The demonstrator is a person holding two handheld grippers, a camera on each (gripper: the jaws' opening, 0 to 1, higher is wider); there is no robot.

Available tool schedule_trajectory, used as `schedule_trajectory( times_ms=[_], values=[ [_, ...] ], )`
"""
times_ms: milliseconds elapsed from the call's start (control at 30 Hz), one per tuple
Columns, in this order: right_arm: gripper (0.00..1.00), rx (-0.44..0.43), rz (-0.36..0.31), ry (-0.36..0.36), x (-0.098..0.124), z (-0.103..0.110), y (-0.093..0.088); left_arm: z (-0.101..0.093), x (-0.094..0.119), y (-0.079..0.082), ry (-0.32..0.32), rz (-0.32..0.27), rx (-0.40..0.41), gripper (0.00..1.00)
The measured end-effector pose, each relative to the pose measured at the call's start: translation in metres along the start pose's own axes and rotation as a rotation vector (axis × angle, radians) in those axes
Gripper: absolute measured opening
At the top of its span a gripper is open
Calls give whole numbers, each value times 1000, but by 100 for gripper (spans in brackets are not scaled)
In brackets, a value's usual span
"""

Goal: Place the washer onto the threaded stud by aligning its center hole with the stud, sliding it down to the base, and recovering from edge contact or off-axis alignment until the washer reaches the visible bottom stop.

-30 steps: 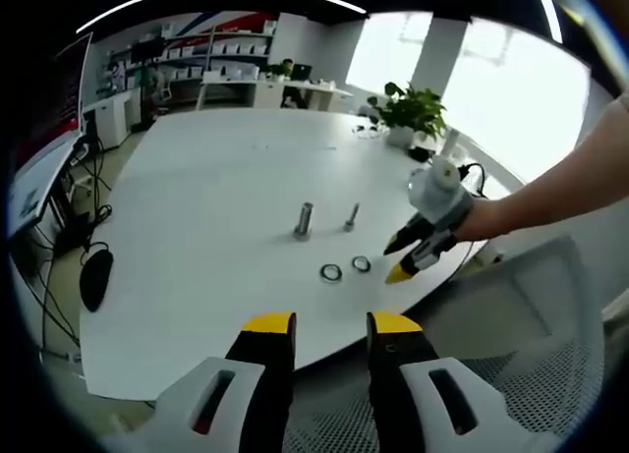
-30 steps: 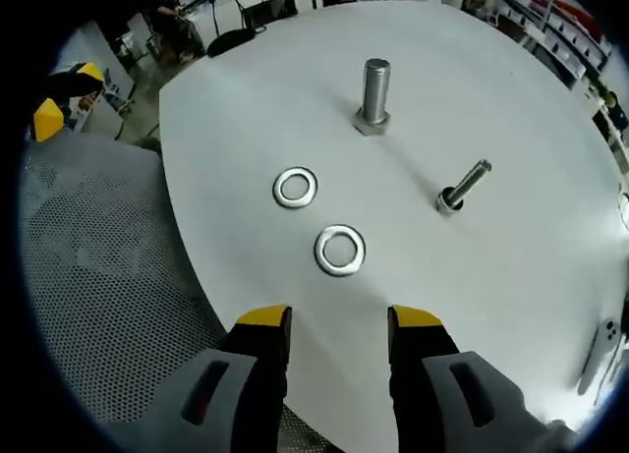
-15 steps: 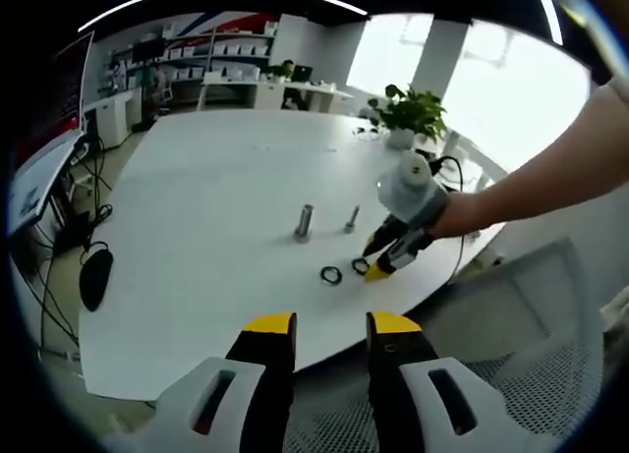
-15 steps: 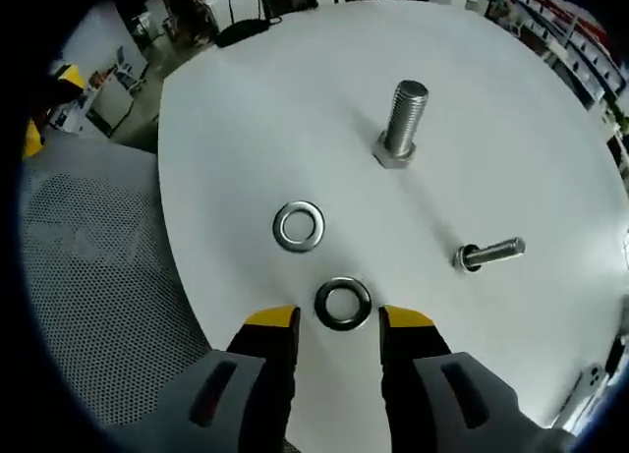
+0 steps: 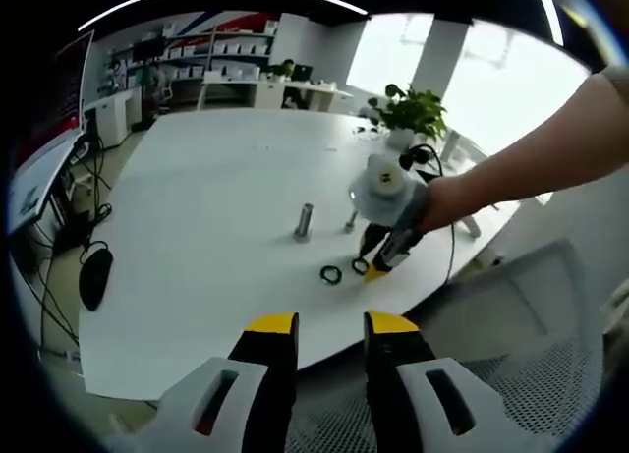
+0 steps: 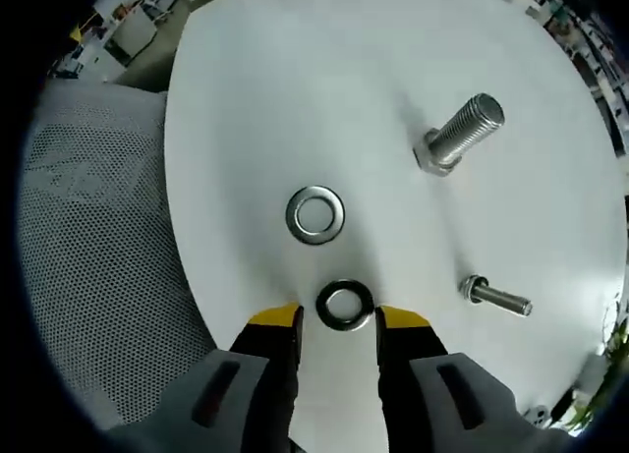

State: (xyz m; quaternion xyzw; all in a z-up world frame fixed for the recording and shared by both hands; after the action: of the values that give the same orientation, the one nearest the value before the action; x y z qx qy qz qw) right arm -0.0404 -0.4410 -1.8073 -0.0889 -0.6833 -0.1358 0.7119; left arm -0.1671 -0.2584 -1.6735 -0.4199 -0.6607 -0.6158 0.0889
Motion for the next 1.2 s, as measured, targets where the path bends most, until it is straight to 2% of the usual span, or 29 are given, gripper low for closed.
schedule_trajectory(
  times_ms=[167,300,600,833,1000,1033,1200],
  values=[
    [25,13,27,-10,0,-3,0,-1,0,1,-5,-8,0,24],
    [25,36,58,-2,-2,-3,2,-1,0,0,-3,1,1,24],
    [24,-13,127,-16,-2,-3,5,1,0,0,4,-3,1,24],
    [25,-12,109,-32,-3,-2,3,1,0,1,7,-6,2,24],
    [26,13,104,-31,-2,-2,4,0,0,1,5,-2,0,23],
    [26,42,98,-31,-3,-2,5,0,0,1,4,-2,0,23],
    [25,-3,63,-33,-2,-2,0,0,0,1,4,-4,0,23]
  ],
)
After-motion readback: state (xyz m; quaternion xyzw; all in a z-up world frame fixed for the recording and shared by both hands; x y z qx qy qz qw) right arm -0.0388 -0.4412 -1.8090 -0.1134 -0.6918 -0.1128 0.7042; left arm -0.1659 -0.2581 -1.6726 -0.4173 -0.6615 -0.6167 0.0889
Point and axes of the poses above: the point that each gripper's makers call its tool centre point, and the gripper's own axes: x roughly backward along the fingers, z roughly to its left, y roughly out of its top, the point moved 5 cm from there along x, roughly backward along the fingers, and after that the axes turned 3 degrees about y, right-handed, at the moved point
